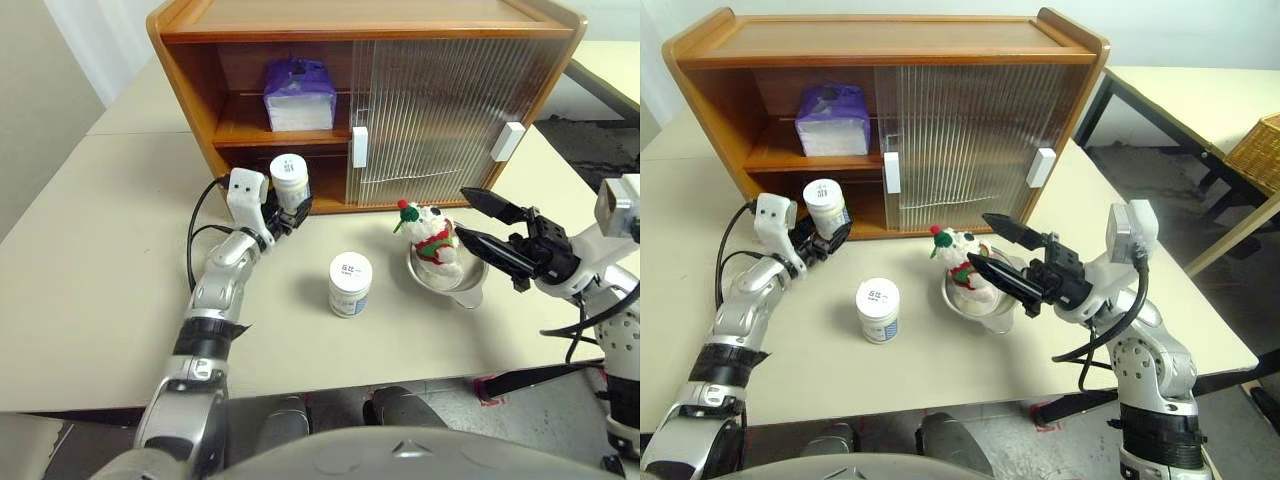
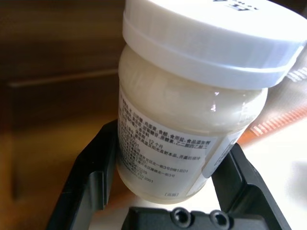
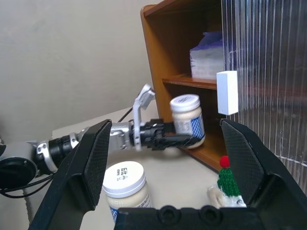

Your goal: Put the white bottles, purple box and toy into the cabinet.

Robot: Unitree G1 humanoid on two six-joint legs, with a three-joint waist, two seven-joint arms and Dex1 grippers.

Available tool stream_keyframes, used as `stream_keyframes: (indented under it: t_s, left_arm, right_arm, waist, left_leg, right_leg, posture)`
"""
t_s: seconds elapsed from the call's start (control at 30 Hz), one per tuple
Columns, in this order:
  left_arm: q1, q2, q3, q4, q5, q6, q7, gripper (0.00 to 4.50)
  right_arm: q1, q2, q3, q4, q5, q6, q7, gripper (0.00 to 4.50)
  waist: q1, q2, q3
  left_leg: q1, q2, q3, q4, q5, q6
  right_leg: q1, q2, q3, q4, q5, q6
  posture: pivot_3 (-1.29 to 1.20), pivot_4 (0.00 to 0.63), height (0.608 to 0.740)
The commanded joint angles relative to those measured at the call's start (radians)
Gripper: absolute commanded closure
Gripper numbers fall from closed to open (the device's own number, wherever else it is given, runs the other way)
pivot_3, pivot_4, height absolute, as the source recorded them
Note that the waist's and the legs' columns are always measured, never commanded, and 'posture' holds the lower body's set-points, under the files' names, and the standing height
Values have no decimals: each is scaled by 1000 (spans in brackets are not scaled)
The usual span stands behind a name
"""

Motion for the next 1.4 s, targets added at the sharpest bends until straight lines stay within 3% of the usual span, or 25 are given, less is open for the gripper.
stream_keyframes:
  t_s: [0.03,0.8,1.4]
  left_arm:
    - [-52,-18,3,61,24,-15,47,1325]
    - [-316,-32,36,520,35,-155,73,1325]
    - [-394,-21,54,730,42,-281,65,1325]
  right_arm:
    - [9,-4,-8,-25,3,1,-10,0]
    - [46,3,-13,-63,15,-7,-43,0]
    - [95,-21,-22,-105,15,1,-51,0]
  waist:
    - [-4,0,0]
    - [-27,-6,6]
    - [-58,-11,10]
  left_leg:
    - [0,0,1,0,0,0]
    - [0,-1,3,0,0,1]
    - [-2,-4,3,2,1,3]
  right_leg:
    - [0,0,0,0,0,1]
    - [0,0,1,-1,0,6]
    - [0,-1,1,-1,0,9]
  posture:
    - [-257,57,740]
    - [-284,61,740]
    - [-313,55,740]
